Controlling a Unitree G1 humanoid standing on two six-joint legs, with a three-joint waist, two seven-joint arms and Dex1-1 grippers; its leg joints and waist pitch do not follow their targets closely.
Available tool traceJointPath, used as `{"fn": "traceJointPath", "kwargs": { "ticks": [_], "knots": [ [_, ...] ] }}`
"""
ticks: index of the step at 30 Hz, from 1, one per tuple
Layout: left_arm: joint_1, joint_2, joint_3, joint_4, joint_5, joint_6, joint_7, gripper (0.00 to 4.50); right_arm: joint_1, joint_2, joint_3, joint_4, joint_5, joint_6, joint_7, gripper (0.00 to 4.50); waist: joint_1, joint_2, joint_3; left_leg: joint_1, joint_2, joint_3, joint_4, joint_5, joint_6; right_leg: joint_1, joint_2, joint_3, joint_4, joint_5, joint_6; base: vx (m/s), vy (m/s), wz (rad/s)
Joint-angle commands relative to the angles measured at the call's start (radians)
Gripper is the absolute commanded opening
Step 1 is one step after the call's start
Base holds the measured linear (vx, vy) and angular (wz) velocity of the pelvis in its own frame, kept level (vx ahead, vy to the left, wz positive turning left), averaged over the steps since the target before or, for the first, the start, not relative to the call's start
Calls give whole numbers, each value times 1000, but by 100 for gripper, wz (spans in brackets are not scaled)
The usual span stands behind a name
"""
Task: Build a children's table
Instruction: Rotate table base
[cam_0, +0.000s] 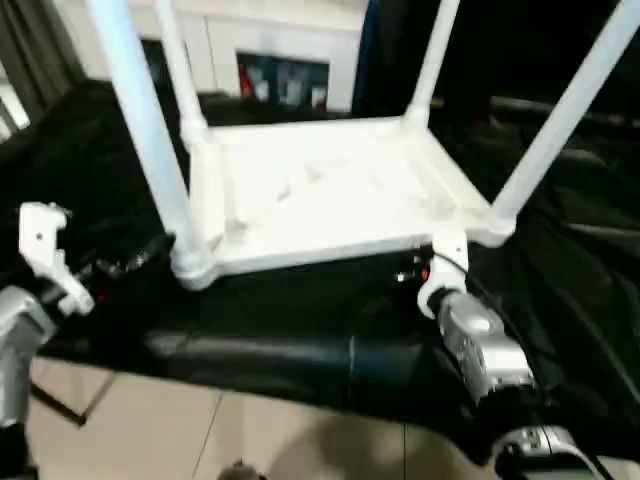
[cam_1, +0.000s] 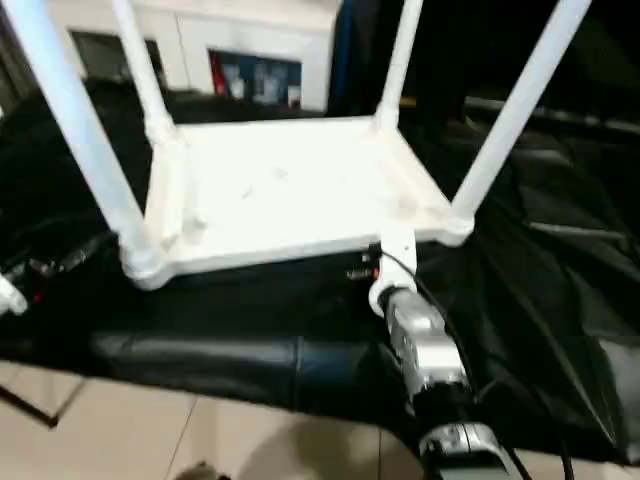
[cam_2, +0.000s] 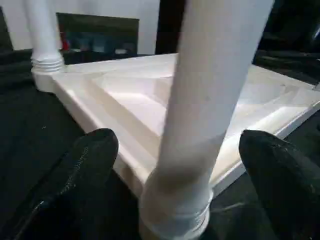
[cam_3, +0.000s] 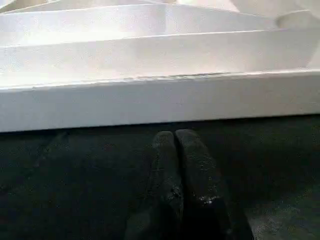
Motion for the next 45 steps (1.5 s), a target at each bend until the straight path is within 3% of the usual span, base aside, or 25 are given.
{"fn": "traceJointPath", "kwargs": {
  "ticks": [1, 4, 9, 13, 16, 18, 20, 22, 23, 25, 28, 33, 35, 36, 42, 44, 45],
  "knots": [
    [-30, -5, -25, 19, 29, -40, 37, 446, -21, -1, -10, 16, -5, -10, -5, 0, -10, 20, -61, 14, 30, -2, -87, -169, -36, 50, -77, 52, -91, 27, -186, 0, 0, 0],
    [-71, -19, -44, 65, 42, -66, 57, 446, -38, -4, 0, 40, -7, 0, 11, 0, -20, 15, -62, 12, 26, -2, -87, -161, -38, 54, -77, 53, -94, 7, -175, 0, 0, 0],
    [-99, -59, -38, 53, -61, -5, -19, 446, -59, -17, 14, 82, -24, 15, 21, 0, -26, 8, -65, 7, 24, 1, -81, -97, -26, 55, -76, 52, -87, 78, -196, 0, 0, 0],
    [-108, -78, -80, 20, -111, 41, -55, 446, -80, -27, 16, 117, -30, 3, 35, 0, -23, 6, -69, 12, 26, 5, -77, -63, -2, 55, -76, 51, -82, 135, -210, 0, 0, 0],
    [-58, -69, -153, -145, -213, 171, -129, 446, -113, -42, 12, 159, -32, 2, 51, 0, -19, 5, -72, 15, 30, 6, -77, -32, 11, 53, -74, 47, -77, 178, -220, 0, 0, 0],
    [-20, -67, -195, -290, -317, 279, -159, 446, -149, -58, 14, 218, -41, -8, 69, 0, -18, -3, -73, 11, 30, 10, -75, -11, 20, 55, -74, 45, -69, 217, -236, 0, 0, 0],
    [-15, -71, -220, -345, -356, 309, -166, 446, -176, -67, 20, 269, -51, -14, 80, 0, -18, -4, -74, 13, 27, 16, -72, -2, 27, 52, -69, 44, -68, 236, -244, 0, 0, 0],
    [-16, -71, -250, -383, -382, 333, -181, 446, -202, -71, 30, 316, -63, -29, 93, 0, -24, -12, -71, 8, 25, 17, -74, -6, 25, 58, -70, 45, -72, 223, -230, 0, 0, 0],
    [-24, -78, -278, -404, -386, 342, -187, 446, -219, -70, 30, 343, -64, -31, 101, 0, -26, -21, -71, 9, 25, 19, -74, -13, 26, 59, -70, 45, -74, 212, -226, 0, 0, 0],
    [-50, -95, -321, -419, -385, 351, -197, 446, -245, -64, 36, 377, -67, -40, 119, 0, -27, -21, -70, 11, 27, 19, -74, -32, 25, 59, -74, 47, -78, 153, -218, 0, 0, 0],
    [-103, -144, -379, -424, -380, 370, -190, 446, -284, -50, 54, 421, -79, -50, 143, 0, -29, -29, -70, 8, 27, 20, -73, -17, 21, 61, -73, 47, -78, 149, -217, 0, 0, 0],
    [-179, -233, -511, -373, -328, 342, -192, 446, -331, -13, 54, 456, -77, -71, 174, 0, -39, -31, -71, 5, 26, 18, -72, -4, 23, 63, -73, 47, -75, 173, -220, 0, 0, 0],
    [-196, -253, -531, -353, -318, 334, -188, 446, -339, -6, 55, 468, -78, -79, 190, 0, -44, -29, -73, 2, 27, 17, -71, 2, 29, 66, -75, 47, -74, 195, -225, 0, 0, 0],
    [-207, -263, -543, -340, -303, 324, -183, 446, -342, -1, 58, 476, -80, -86, 201, 0, -48, -33, -74, 1, 26, 16, -69, 6, 33, 68, -75, 46, -74, 206, -229, 0, 0, 0],
    [-285, -360, -592, -215, -200, 233, -114, 446, -351, 17, 76, 510, -103, -93, 209, 0, -59, -27, -74, 2, 29, 15, -68, -12, 48, 70, -78, 47, -77, 201, -258, 0, 0, 0],
    [-321, -389, -626, -138, -124, 176, -62, 446, -346, 20, 80, 511, -108, -99, 220, 0, -63, -25, -74, 5, 29, 15, -67, -20, 60, 67, -75, 46, -83, 200, -263, 0, 0, 0],
    [-321, -389, -626, -138, -124, 176, -62, 446, -346, 20, 80, 511, -108, -99, 220, 0, -62, -25, -74, 9, 30, 16, -66, -25, 59, 67, -76, 47, -82, 197, -263, 0, 0, 0]
  ]
}}
